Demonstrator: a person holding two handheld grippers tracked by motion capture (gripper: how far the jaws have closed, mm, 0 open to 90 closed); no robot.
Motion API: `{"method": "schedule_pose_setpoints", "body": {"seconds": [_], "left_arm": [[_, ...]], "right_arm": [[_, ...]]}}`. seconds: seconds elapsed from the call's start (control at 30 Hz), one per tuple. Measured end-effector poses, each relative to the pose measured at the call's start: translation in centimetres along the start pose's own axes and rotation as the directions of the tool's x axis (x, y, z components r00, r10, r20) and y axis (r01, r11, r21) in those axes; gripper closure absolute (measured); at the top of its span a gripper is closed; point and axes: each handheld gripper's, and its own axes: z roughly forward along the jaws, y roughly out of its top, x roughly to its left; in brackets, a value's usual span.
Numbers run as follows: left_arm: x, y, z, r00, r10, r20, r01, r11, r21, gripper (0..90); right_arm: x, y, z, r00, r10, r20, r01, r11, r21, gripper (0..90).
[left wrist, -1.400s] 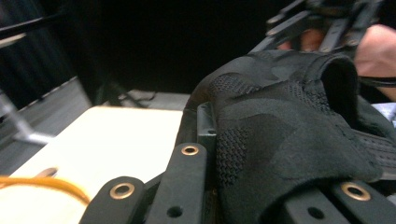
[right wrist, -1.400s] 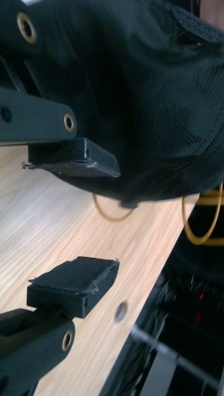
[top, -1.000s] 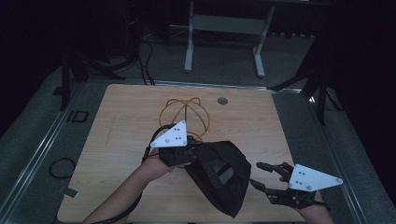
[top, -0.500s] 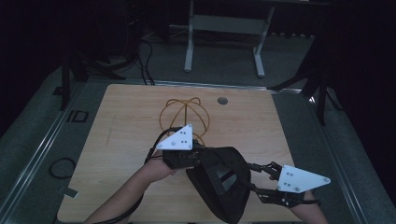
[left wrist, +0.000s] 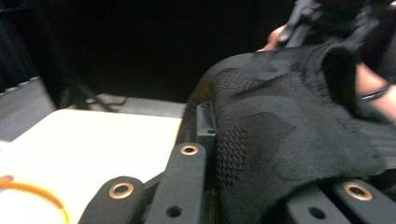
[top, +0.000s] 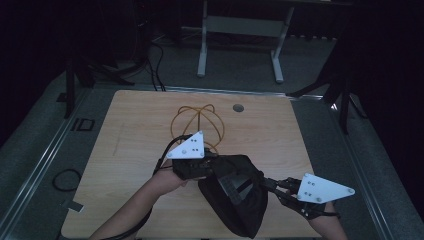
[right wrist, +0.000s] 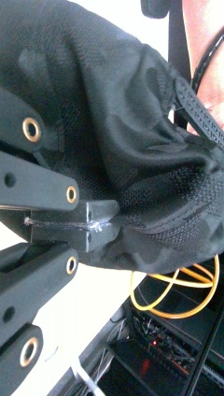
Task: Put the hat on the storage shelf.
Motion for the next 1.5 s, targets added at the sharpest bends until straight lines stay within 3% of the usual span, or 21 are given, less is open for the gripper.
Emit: {"method": "schedule_pose_setpoints", "body": {"seconds": [0.3,0.53,0.67,0.7,0.87,0.97,1.03,1.17,1.2,1.33,1.5], "left_arm": [[-0.1,-0.2,-0.1,0.9969,0.034,-0.071,-0.031,0.9986,0.043,67.9],[-0.4,-0.2,-0.2,0.9892,0.059,-0.134,-0.048,0.9957,0.079,57.7],[-0.5,-0.3,-0.4,0.9836,0.068,-0.167,-0.053,0.9943,0.092,56.5],[-0.5,-0.4,-0.5,0.9834,0.067,-0.168,-0.052,0.9943,0.093,56.5],[-0.4,-0.5,-0.8,0.9789,0.060,-0.195,-0.042,0.9944,0.097,56.7],[-0.3,-1.0,-1.4,0.9761,0.048,-0.212,-0.029,0.9952,0.093,56.7],[-0.2,-1.4,-1.7,0.9708,0.049,-0.235,-0.027,0.9952,0.094,56.6],[-0.2,-2.4,-2.3,0.9713,0.041,-0.234,-0.016,0.9941,0.108,54.8],[-0.2,-2.7,-2.5,0.9680,0.042,-0.247,-0.014,0.9934,0.113,54.8],[-0.1,-3.9,-3.1,0.9679,0.016,-0.251,0.014,0.9931,0.116,54.9],[0.0,-5.8,-4.1,0.9599,-0.024,-0.279,0.055,0.9929,0.105,54.8]], "right_arm": [[-0.5,0.1,-0.9,0.9997,0.025,0.001,-0.025,0.999,-0.022,90.0],[-1.2,-0.1,-2.0,0.9970,0.064,0.043,-0.063,0.997,-0.036,90.0],[-1.7,-0.2,-2.6,0.9928,0.092,0.078,-0.089,0.995,-0.043,90.0],[-1.8,-0.2,-2.7,0.9902,0.098,0.100,-0.094,0.995,-0.039,90.0],[-2.2,-0.2,-3.2,0.9862,0.110,0.124,-0.105,0.993,-0.044,90.0],[-2.6,-0.2,-3.4,0.9811,0.124,0.149,-0.119,0.992,-0.046,90.0],[-2.8,-0.3,-3.5,0.9788,0.134,0.155,-0.128,0.991,-0.049,90.0],[-3.3,-0.3,-3.6,0.9714,0.153,0.181,-0.146,0.988,-0.053,90.0],[-3.4,-0.3,-3.6,0.9692,0.162,0.185,-0.154,0.986,-0.056,90.0],[-4.1,-0.2,-3.5,0.9637,0.175,0.201,-0.166,0.984,-0.061,90.0],[-4.9,0.3,-3.0,0.9539,0.189,0.233,-0.178,0.982,-0.066,90.0]]}}
